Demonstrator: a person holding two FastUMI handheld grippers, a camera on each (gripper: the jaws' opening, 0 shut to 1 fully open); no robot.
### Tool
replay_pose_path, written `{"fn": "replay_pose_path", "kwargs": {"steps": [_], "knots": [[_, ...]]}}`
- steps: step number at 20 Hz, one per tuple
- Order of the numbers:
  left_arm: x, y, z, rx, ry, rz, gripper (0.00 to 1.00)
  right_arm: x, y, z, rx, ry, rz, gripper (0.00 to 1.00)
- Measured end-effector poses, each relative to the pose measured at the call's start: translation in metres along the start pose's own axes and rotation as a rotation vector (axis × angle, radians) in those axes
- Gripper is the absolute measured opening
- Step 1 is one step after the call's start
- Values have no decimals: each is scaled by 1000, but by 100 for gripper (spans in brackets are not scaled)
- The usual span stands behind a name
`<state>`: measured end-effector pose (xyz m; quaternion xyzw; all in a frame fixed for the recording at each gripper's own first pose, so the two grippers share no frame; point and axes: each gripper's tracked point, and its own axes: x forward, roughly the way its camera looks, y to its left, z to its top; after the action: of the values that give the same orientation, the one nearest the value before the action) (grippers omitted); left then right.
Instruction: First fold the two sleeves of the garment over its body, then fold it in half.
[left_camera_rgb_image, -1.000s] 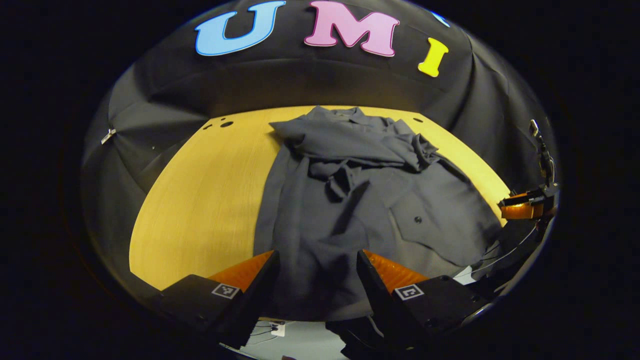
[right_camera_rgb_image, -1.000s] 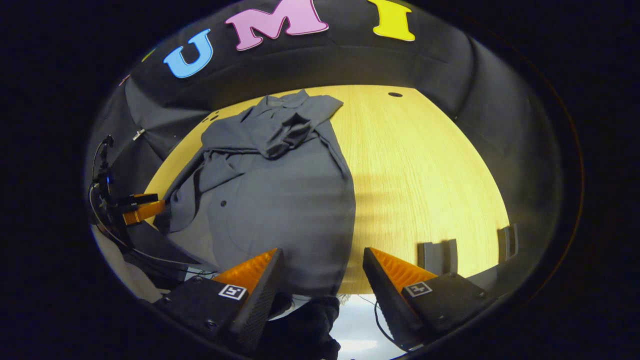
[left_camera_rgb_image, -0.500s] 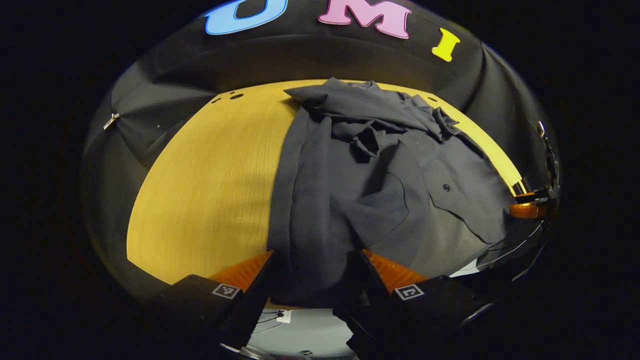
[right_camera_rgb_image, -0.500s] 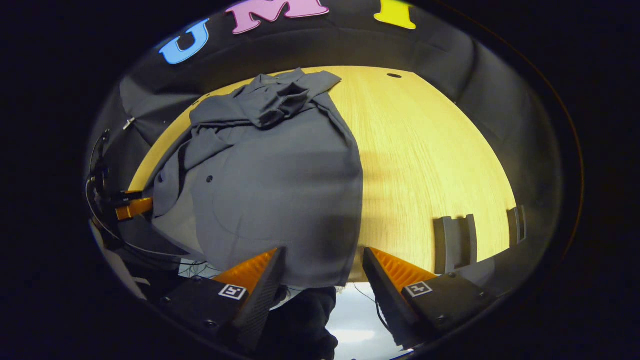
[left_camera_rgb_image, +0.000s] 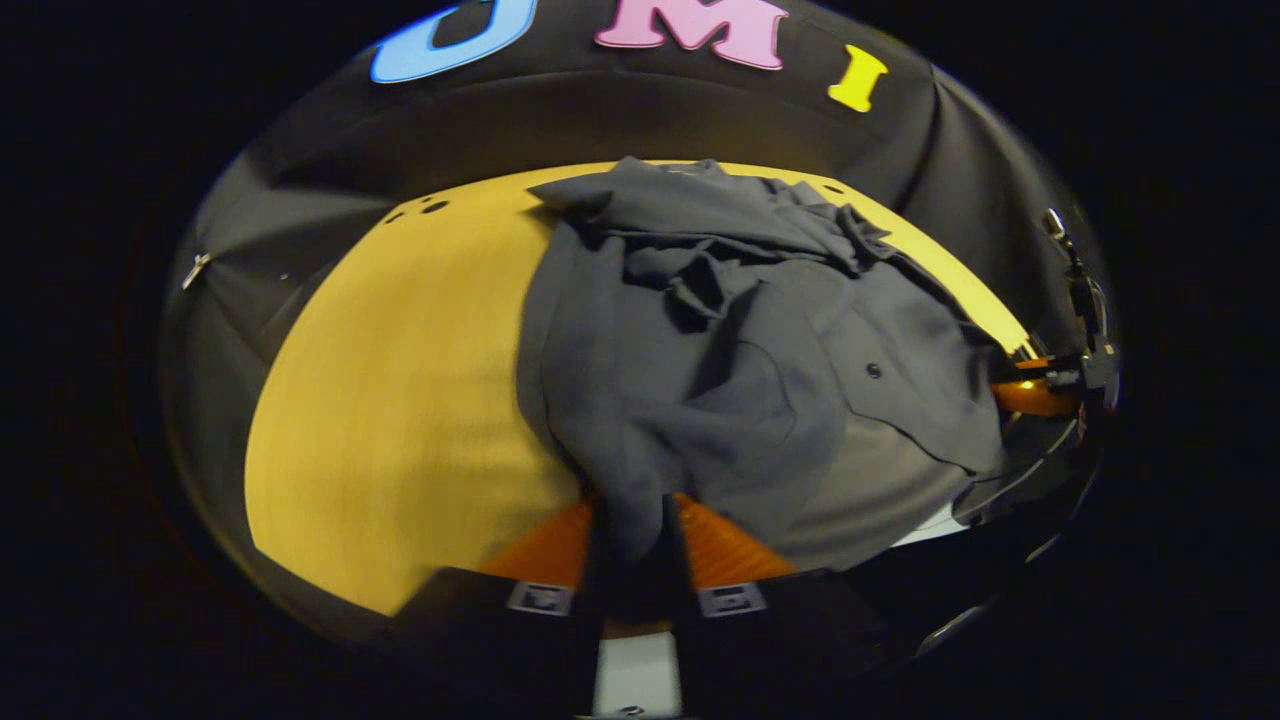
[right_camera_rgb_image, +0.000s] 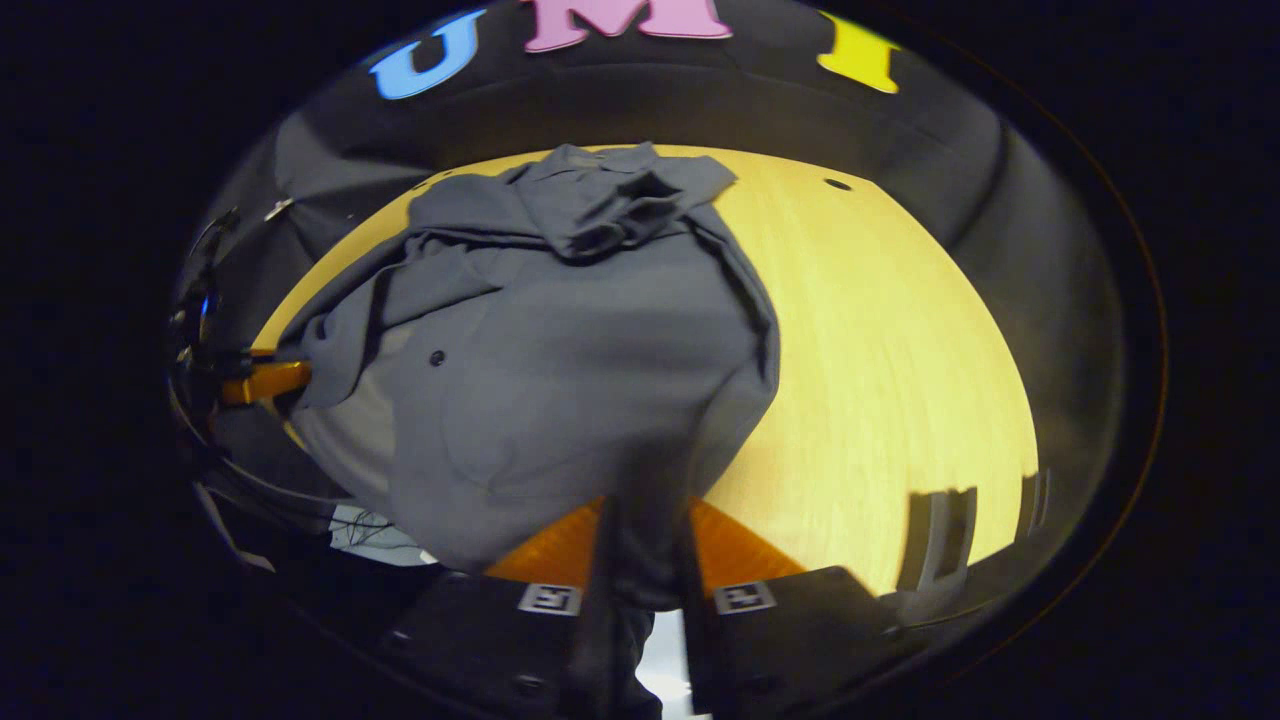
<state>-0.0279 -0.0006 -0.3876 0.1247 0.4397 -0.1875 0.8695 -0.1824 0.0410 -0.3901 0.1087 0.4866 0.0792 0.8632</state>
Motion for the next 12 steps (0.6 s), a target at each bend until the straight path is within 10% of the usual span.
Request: {"fn": "replay_pose_path", "kwargs": {"steps": [2, 12], "knots": [[1, 2, 0, -38, 39, -14, 8, -4, 2, -2, 2, 15, 10, 7], [-57, -13, -18, -198, 108, -134, 6, -60, 3, -9, 152, -18, 76, 5]]}}
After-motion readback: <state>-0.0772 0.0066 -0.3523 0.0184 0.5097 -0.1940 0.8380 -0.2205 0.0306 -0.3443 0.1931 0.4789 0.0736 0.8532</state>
